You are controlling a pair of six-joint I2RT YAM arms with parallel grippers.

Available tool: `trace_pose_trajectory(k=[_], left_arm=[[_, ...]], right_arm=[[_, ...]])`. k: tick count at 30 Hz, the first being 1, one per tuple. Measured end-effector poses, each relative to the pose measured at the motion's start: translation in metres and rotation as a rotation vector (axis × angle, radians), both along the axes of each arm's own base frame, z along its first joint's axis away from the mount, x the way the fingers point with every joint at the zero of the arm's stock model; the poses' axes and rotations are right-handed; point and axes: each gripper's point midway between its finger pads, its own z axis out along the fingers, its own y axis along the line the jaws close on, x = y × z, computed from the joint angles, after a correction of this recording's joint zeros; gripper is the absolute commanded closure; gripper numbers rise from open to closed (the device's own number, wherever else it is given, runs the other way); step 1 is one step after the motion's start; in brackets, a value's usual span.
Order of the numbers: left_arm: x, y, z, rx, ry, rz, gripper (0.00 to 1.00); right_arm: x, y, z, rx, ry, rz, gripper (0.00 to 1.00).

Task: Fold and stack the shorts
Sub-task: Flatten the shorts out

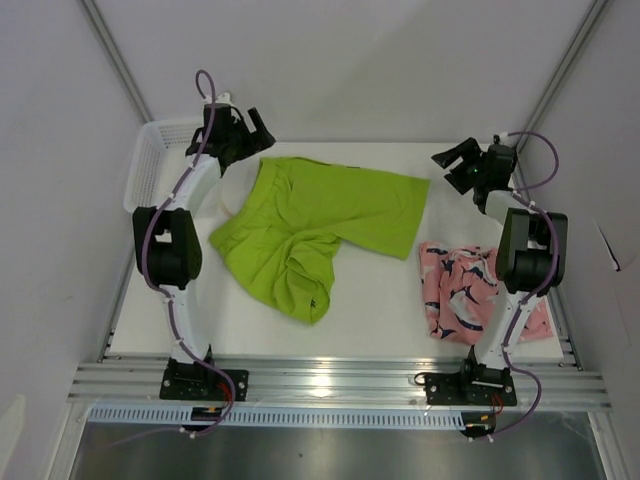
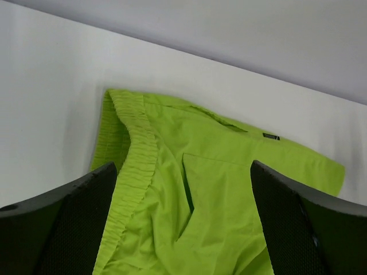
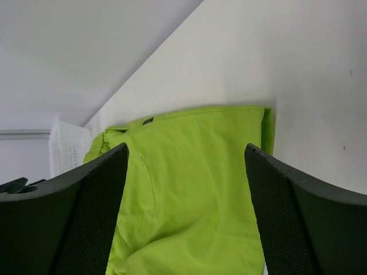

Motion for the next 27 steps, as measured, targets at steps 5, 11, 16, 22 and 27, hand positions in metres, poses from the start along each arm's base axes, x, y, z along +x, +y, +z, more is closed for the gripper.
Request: trace_pose_trajectory(k=[5,11,16,22,27], left_arm=[[-0.055,-0.006,-0.005,0.046,0.057,0.000,0.01],[-0.141,-0.028,-0.013,0.051,0.089,-0.043,0.02],[-0.188,-0.016,-0.052,0.048,0.172,-0.021,0.02],[-0.222,-0.008,-0.098,0.042,0.269,0.007,0.02],[-0.233,0.000,-0.117,0.015,0.305,0.022,0.03]], right_arm=[[-0.030,0.022,0.022,-0.111,0.017,0.055,0.32],[-0.104,0.134,0.039,-0.244,0.006,0.333,0.44],[-0.186,0.225,0.038,-0.327,-0.003,0.579,0.50],[-0.243,0.288,0.021,-0.479,-0.004,0.706,0.41],[-0.262,0.332,0.001,-0.667,-0.027,0.777,0.39]])
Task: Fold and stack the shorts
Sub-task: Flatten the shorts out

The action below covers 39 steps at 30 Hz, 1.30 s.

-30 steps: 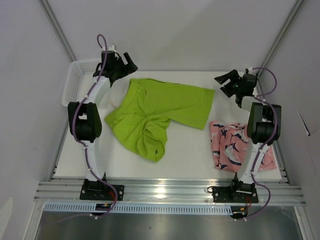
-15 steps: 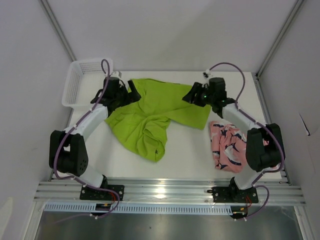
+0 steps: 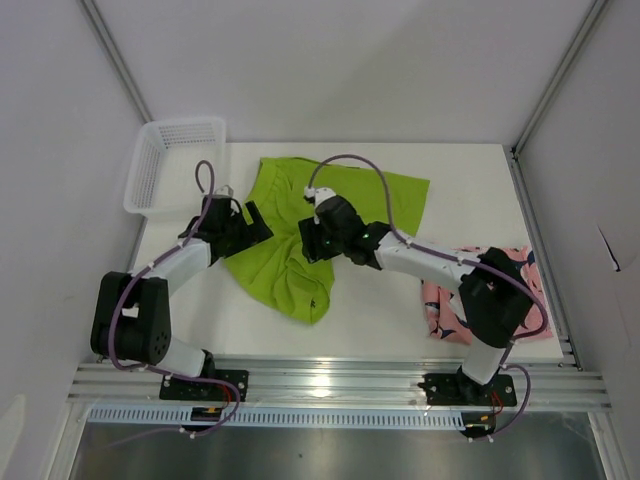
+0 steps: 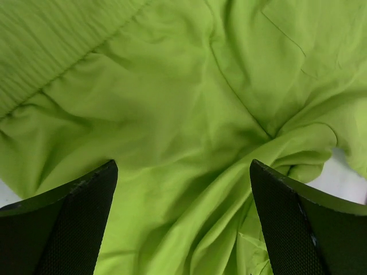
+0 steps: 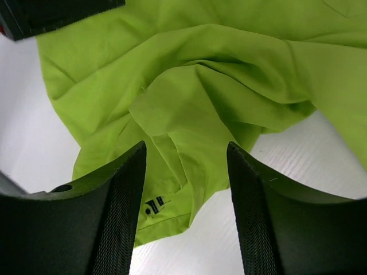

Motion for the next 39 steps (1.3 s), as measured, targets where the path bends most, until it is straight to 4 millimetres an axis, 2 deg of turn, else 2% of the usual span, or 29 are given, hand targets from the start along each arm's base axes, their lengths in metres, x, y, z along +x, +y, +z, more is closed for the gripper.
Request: trace_pose_trajectory(k=[4,8,11,14,17,19,21,24,28,31,33,34,35,37,39], left_arm=[[0.002,0.017,-0.009,-0.062,0.006,0.047,0.04],[0.001,0.033,-0.026,-0.099,0.033,0.096,0.05],[0.000,0.032,-0.034,-0.123,0.049,0.093,0.05],[0.003,0.029,-0.036,-0.137,0.042,0.081,0.06],[0.009,0.028,-0.036,-0.150,0.024,0.074,0.07],[0.012,0.027,-0.036,-0.160,0.014,0.073,0.07],[0.014,0.027,-0.036,-0.164,0.008,0.072,0.07],[0.016,0.026,-0.036,-0.168,-0.001,0.068,0.08],[0.018,0.024,-0.035,-0.175,-0.007,0.061,0.08],[0.019,0.023,-0.035,-0.180,-0.011,0.056,0.08],[0.019,0.023,-0.035,-0.180,-0.012,0.055,0.09],[0.019,0.023,-0.035,-0.181,-0.012,0.055,0.09],[0.019,0.023,-0.035,-0.181,-0.013,0.055,0.09],[0.019,0.023,-0.035,-0.182,-0.014,0.054,0.09],[0.020,0.023,-0.035,-0.182,-0.015,0.054,0.09]], right_arm=[[-0.013,0.024,-0.016,-0.149,-0.074,0.058,0.37],[-0.015,0.041,-0.025,-0.271,-0.151,0.082,0.37],[-0.014,0.047,-0.033,-0.341,-0.190,0.081,0.38],[-0.006,0.046,-0.040,-0.403,-0.220,0.057,0.44],[0.006,0.039,-0.047,-0.479,-0.248,0.009,0.70],[0.012,0.026,-0.051,-0.533,-0.269,-0.047,0.91],[0.017,0.016,-0.051,-0.551,-0.280,-0.081,0.95],[0.019,-0.006,-0.052,-0.566,-0.279,-0.120,0.96],[0.021,-0.051,-0.045,-0.539,-0.255,-0.176,0.99],[0.026,-0.097,-0.037,-0.459,-0.218,-0.252,1.00],[0.033,-0.135,-0.034,-0.394,-0.179,-0.329,1.00],[0.039,-0.156,-0.033,-0.360,-0.157,-0.377,0.94],[0.045,-0.174,-0.033,-0.324,-0.131,-0.423,0.76],[0.055,-0.206,-0.035,-0.272,-0.082,-0.508,0.59],[0.062,-0.226,-0.040,-0.233,-0.039,-0.560,0.56]])
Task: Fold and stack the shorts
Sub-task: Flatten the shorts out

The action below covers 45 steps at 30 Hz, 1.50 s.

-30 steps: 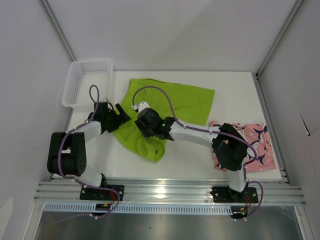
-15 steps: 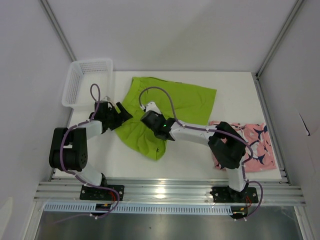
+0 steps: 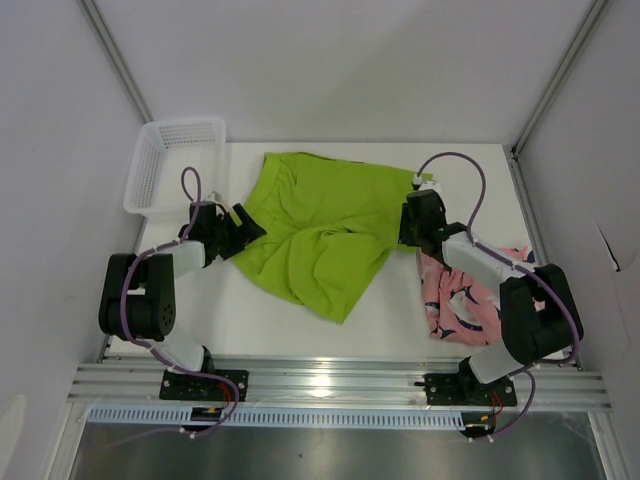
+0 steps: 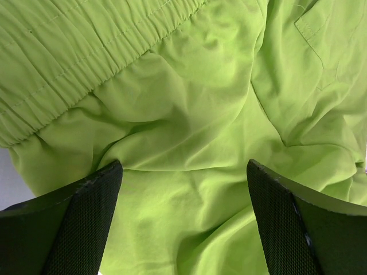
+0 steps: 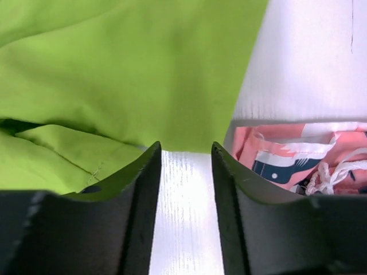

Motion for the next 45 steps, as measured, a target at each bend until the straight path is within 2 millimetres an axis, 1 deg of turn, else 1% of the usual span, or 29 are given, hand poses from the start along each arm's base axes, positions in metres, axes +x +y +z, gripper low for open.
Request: trace_pose_trajectory(k=[1,2,3,5,7,9,11,14,15,16,17,19,20,22,23,26,28,29,30,32,36,39,42,45], left_arm=[[0.000,0.000,0.000,0.000,0.000,0.000,0.09],[0.000,0.000,0.000,0.000,0.000,0.000,0.09],[0.000,0.000,0.000,0.000,0.000,0.000,0.08],[0.000,0.000,0.000,0.000,0.000,0.000,0.08],[0.000,0.000,0.000,0.000,0.000,0.000,0.08],[0.000,0.000,0.000,0.000,0.001,0.000,0.07],[-0.001,0.000,0.001,-0.001,0.002,0.002,0.07],[-0.003,0.000,0.001,-0.004,0.012,0.005,0.07],[-0.005,0.000,0.001,-0.004,0.018,0.006,0.07],[-0.006,0.000,0.002,-0.005,0.023,0.007,0.07],[-0.008,0.000,0.002,-0.007,0.030,0.009,0.07],[-0.012,-0.001,0.003,-0.012,0.040,0.011,0.07],[-0.016,-0.001,0.005,-0.013,0.042,0.013,0.07],[-0.023,-0.002,0.014,-0.015,0.040,0.014,0.06],[-0.025,-0.003,0.021,-0.015,0.030,0.014,0.05],[-0.028,-0.004,0.047,-0.013,-0.033,0.017,0.04],[-0.029,-0.003,0.063,-0.006,-0.078,0.025,0.04],[-0.029,-0.002,0.067,-0.004,-0.091,0.028,0.03],[-0.030,-0.001,0.071,0.000,-0.103,0.032,0.04],[-0.034,0.001,0.071,0.008,-0.102,0.042,0.03],[-0.040,0.007,0.059,0.031,-0.068,0.066,0.03],[-0.043,0.009,0.050,0.041,-0.057,0.079,0.03],[-0.044,0.011,0.036,0.043,-0.059,0.086,0.03],[-0.046,0.012,0.018,0.049,-0.031,0.095,0.03]], right_arm=[[0.000,-0.007,-0.003,0.024,0.015,-0.020,0.54],[-0.002,-0.010,-0.007,0.048,0.028,-0.028,0.51],[-0.006,-0.010,-0.010,0.075,0.041,-0.027,0.50],[-0.016,-0.007,-0.013,0.120,0.062,-0.012,0.52],[-0.027,0.000,-0.009,0.184,0.070,0.018,0.53],[-0.038,0.011,0.002,0.256,0.058,0.065,0.55],[-0.051,0.027,0.017,0.341,0.036,0.131,0.55],[-0.074,0.058,0.033,0.446,0.027,0.237,0.53],[-0.085,0.070,0.034,0.480,0.037,0.275,0.51],[-0.096,0.082,0.033,0.510,0.053,0.309,0.49],[-0.107,0.093,0.031,0.539,0.070,0.339,0.45],[-0.133,0.112,0.021,0.592,0.135,0.380,0.39],[-0.145,0.120,0.014,0.613,0.167,0.389,0.34],[-0.163,0.128,0.003,0.640,0.222,0.390,0.33],[-0.172,0.131,-0.003,0.651,0.248,0.381,0.30],[-0.189,0.137,-0.014,0.679,0.300,0.342,0.29],[-0.195,0.141,-0.016,0.701,0.310,0.323,0.29],[-0.198,0.143,-0.017,0.717,0.316,0.313,0.30],[-0.201,0.144,-0.018,0.732,0.322,0.304,0.30],[-0.205,0.148,-0.020,0.769,0.334,0.288,0.32],[-0.206,0.158,-0.024,0.819,0.350,0.269,0.34],[-0.203,0.168,-0.023,0.864,0.348,0.261,0.37],[-0.199,0.177,-0.021,0.920,0.345,0.252,0.39],[-0.196,0.185,-0.023,0.963,0.353,0.242,0.49]])
